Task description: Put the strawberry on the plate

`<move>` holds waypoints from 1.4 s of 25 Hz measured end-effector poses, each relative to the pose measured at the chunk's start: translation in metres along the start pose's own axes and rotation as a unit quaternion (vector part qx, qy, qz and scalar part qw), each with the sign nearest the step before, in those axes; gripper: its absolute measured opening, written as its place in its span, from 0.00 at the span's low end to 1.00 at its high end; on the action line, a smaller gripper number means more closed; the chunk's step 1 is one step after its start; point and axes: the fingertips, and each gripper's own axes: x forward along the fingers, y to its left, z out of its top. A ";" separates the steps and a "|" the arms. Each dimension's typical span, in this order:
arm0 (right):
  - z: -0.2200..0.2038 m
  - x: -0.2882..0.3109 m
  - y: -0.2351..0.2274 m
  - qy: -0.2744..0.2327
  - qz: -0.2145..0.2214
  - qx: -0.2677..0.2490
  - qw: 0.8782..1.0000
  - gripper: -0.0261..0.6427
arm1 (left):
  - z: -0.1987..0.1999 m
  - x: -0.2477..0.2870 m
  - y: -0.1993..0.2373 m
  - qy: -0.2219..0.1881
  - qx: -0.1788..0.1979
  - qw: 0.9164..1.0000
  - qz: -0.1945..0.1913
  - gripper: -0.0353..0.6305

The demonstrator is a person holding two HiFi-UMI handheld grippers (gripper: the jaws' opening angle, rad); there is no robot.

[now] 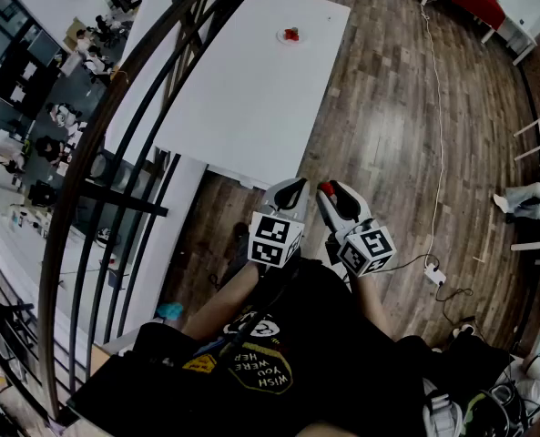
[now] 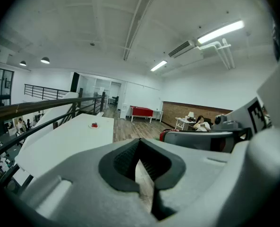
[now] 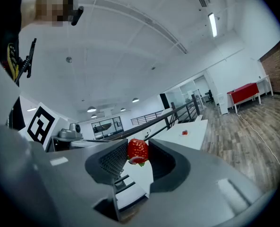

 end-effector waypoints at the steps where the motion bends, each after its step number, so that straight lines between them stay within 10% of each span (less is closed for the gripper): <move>1: 0.000 0.000 0.000 -0.001 0.002 0.001 1.000 0.25 | 0.000 0.000 0.001 -0.002 0.000 1.000 0.001 0.06; 35: 0.025 0.047 -0.074 -0.009 -0.006 0.043 0.999 0.25 | 0.023 0.080 0.031 0.011 -0.012 1.000 -0.005 0.06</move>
